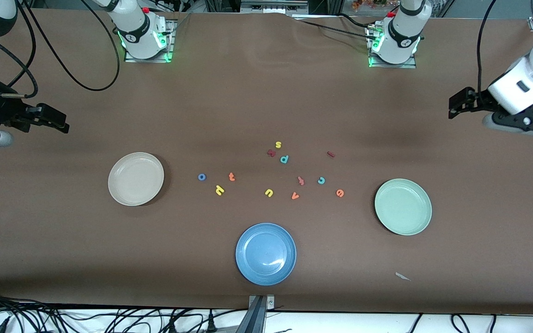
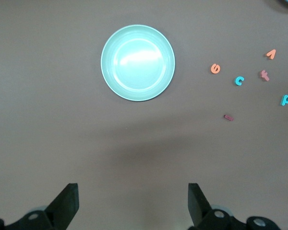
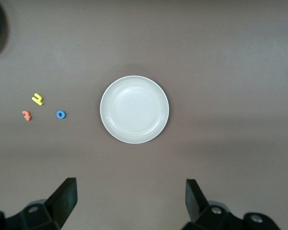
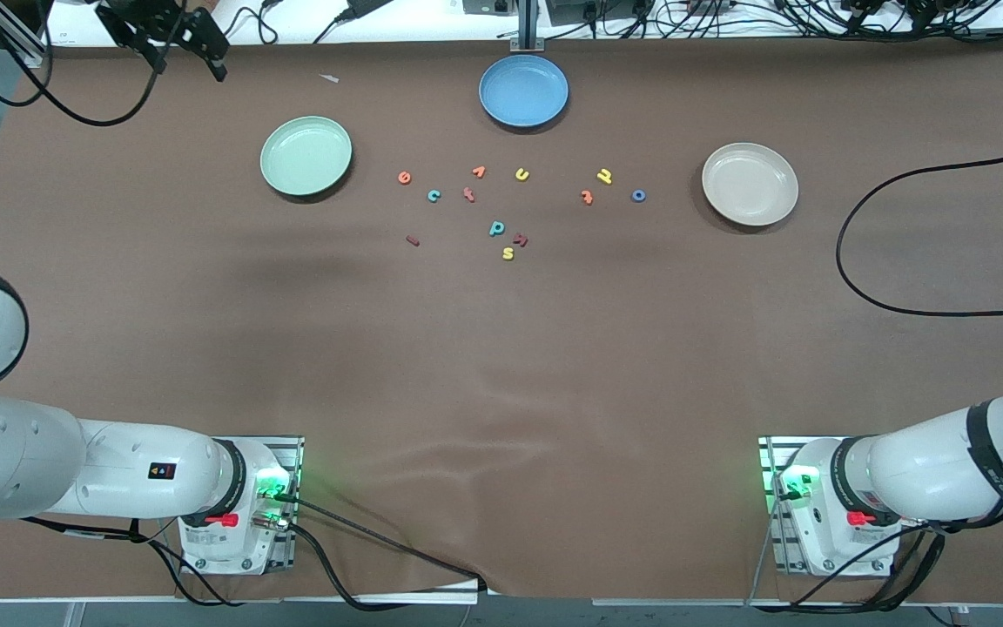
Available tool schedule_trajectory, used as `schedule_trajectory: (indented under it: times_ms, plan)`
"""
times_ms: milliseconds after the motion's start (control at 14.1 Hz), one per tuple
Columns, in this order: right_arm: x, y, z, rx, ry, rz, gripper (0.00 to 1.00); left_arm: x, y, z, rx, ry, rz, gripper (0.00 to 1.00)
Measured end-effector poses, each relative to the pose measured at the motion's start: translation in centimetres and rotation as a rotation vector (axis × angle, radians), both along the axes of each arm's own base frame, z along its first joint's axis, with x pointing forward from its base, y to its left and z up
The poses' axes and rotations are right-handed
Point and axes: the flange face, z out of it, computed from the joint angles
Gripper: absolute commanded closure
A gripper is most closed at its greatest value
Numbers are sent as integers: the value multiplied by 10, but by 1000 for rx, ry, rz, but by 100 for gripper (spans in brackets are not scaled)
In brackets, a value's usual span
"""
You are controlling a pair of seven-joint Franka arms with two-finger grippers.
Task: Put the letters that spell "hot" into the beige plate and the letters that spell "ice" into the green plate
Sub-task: 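Reach the left gripper to the orange 6 while the right gripper reaches the blue o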
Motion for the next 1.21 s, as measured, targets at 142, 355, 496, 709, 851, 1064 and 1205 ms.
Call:
schedule_trajectory:
  times_ms: [142, 355, 496, 709, 851, 1064, 1205]
  plan:
    - [1, 1, -6, -1, 11, 1, 0, 6, -17, -20, -30, 38, -19, 0]
    - [4, 9, -14, -3, 25, 14, 0, 24, -59, -64, -63, 70, -75, 0]
    - [4, 24, -17, -4, 31, 39, 0, 39, -100, -103, -62, 80, -130, 0]
    - [3, 59, -34, -13, 69, 46, 0, 64, -151, -167, -72, 44, -190, 1]
    - [6, 83, -56, -30, 100, -8, 0, 77, -178, -214, -83, -6, -217, 18]
    - [16, 119, -95, -49, 115, -7, 0, 92, -196, -281, -97, -71, -226, 29]
    - [27, 133, -128, -56, 110, -6, 0, 97, -199, -315, -102, -99, -225, 38]
